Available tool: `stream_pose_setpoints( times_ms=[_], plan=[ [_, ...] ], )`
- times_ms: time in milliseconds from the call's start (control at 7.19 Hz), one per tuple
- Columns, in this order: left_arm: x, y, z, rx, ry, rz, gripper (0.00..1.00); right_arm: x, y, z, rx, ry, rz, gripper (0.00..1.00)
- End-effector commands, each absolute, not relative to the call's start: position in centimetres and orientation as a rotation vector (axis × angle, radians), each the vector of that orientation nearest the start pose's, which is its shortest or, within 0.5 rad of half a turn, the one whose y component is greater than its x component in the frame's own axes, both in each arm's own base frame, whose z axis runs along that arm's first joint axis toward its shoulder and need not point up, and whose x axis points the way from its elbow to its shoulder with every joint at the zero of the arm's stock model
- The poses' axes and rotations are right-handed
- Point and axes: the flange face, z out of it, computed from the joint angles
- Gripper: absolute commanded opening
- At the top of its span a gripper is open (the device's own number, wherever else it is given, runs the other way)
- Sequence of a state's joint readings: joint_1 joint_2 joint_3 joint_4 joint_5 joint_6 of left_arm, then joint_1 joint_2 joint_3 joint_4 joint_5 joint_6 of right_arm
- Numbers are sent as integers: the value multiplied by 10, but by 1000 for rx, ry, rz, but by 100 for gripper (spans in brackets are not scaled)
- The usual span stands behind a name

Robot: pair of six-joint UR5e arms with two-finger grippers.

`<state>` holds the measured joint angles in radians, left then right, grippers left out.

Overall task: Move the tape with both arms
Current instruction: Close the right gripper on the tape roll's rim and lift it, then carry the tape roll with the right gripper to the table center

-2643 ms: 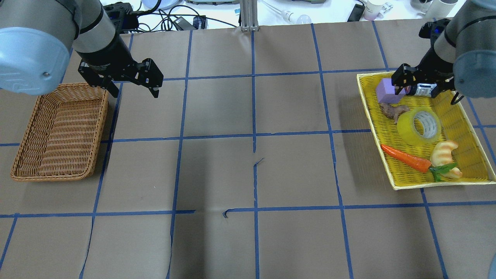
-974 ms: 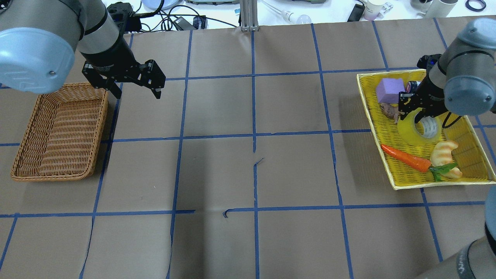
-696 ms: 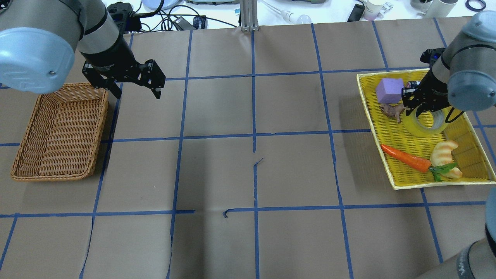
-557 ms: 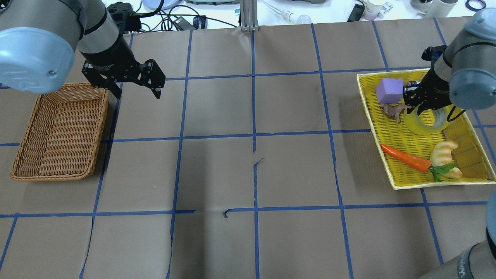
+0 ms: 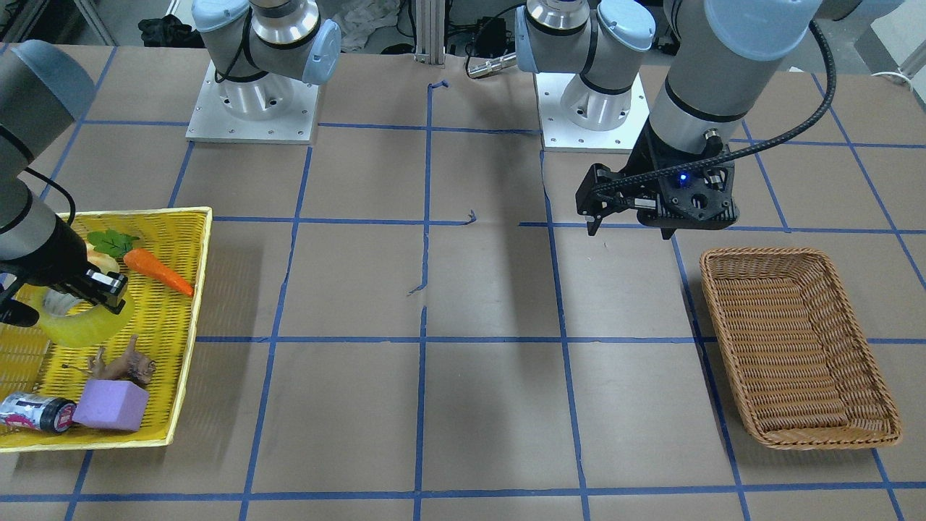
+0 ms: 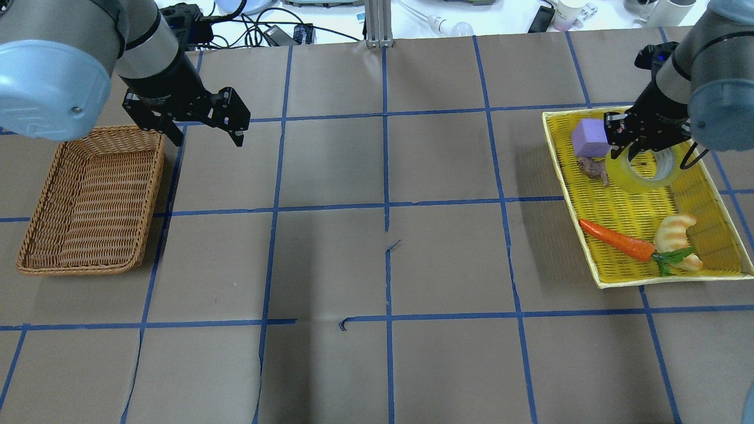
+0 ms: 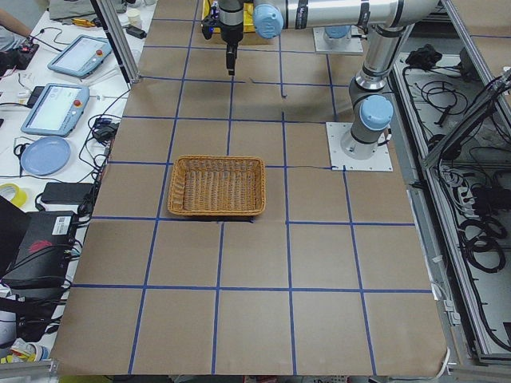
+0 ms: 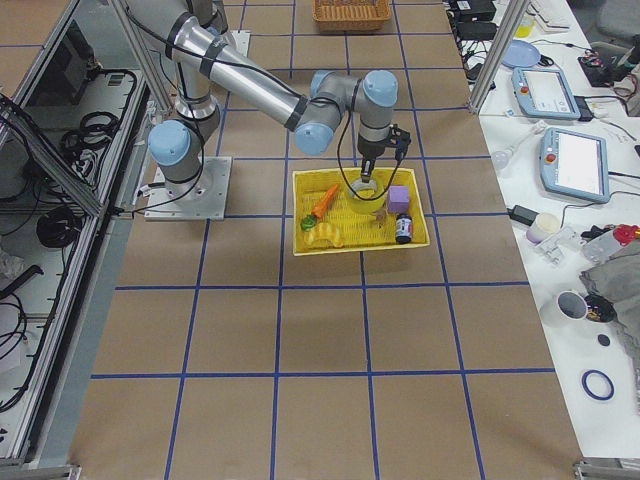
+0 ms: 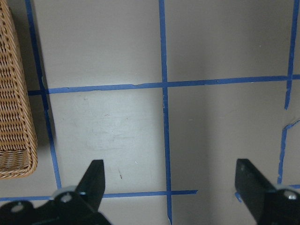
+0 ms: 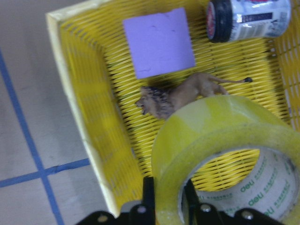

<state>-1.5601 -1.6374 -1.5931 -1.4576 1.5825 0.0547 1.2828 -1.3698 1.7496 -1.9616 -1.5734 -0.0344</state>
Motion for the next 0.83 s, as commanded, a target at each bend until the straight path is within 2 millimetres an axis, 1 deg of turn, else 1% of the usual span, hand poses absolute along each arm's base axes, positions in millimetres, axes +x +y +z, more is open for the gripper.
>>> stream_pose_setpoints(
  times_ms=[0,139,278,417,557,696],
  plan=[
    [-126,-523,454,79,3127,-42,100,92,-576,373,454,3112,38,0],
    [-126,-523,454,81,3127,-42,100,151,-576,366,490,3109,69,0],
    [-126,-523,453,81,3127,-38,100,216,-563,348,475,3120,111,0],
    [-126,-524,452,84,3125,-42,100,271,-547,331,565,3090,155,0],
    [-125,-525,451,84,3125,-45,100,311,-529,324,522,3074,188,0],
    [-125,-525,451,84,3125,-47,100,336,-520,311,544,3062,221,0]
  ],
)
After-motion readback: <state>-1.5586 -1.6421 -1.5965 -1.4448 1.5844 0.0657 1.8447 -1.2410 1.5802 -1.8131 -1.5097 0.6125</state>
